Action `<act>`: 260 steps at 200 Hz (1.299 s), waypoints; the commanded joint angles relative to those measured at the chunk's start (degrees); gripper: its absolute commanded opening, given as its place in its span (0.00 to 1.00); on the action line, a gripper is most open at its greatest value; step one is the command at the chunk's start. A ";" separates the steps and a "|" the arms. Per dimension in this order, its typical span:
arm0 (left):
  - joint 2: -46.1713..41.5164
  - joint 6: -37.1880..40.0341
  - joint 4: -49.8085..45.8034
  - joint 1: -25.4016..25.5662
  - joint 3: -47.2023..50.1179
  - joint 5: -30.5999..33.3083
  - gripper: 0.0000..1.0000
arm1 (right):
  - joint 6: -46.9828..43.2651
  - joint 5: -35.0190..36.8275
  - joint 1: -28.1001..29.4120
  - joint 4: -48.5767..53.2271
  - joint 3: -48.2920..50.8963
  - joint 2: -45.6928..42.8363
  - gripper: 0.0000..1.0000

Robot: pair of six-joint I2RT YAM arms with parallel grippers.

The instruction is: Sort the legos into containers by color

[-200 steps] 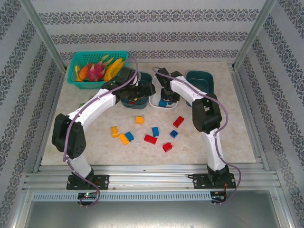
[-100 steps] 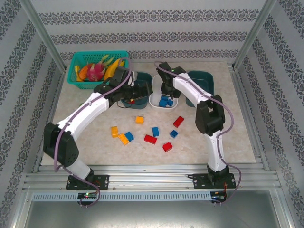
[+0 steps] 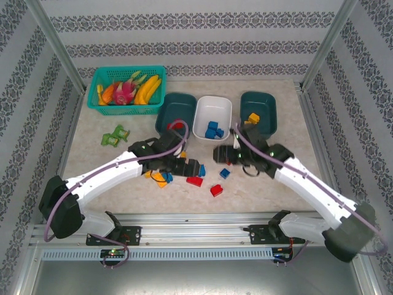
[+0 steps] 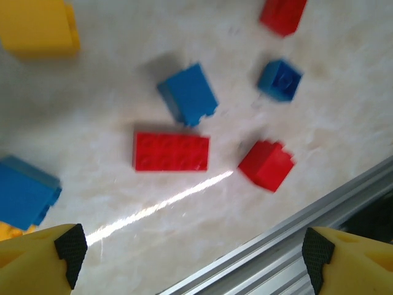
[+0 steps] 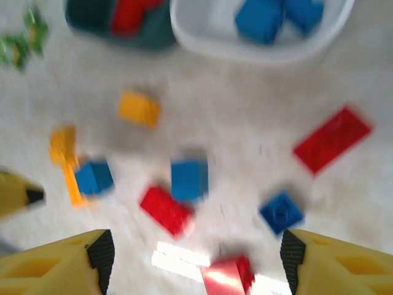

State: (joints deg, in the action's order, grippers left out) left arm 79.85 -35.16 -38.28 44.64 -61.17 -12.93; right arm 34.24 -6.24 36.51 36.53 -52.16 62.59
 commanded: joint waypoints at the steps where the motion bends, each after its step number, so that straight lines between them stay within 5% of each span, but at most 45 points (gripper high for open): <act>1: 2.17 -1.73 -0.99 3.58 0.40 6.58 1.00 | 3.84 -4.36 3.64 -2.62 7.70 -7.34 0.78; 65: 19.24 -0.39 -6.79 10.06 -9.19 17.57 0.98 | 11.00 -5.51 6.19 -1.50 17.72 -24.62 0.85; 153: 30.62 -0.48 -6.74 10.75 -14.77 18.34 0.96 | 13.11 -4.40 6.03 4.10 17.90 -32.54 0.86; 201: 33.28 -1.24 -5.56 10.73 -14.60 18.02 0.85 | 12.87 -4.42 6.03 3.98 17.71 -31.87 0.85; 260: 31.52 -0.42 -5.46 10.73 -14.70 19.46 0.57 | 13.07 -4.62 5.97 3.32 17.60 -31.29 0.83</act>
State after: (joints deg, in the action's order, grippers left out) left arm 111.68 -35.99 -42.22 54.81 -75.61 3.36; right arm 46.68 -10.61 41.89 40.05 -34.96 31.00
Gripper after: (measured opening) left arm 0.606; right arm 0.833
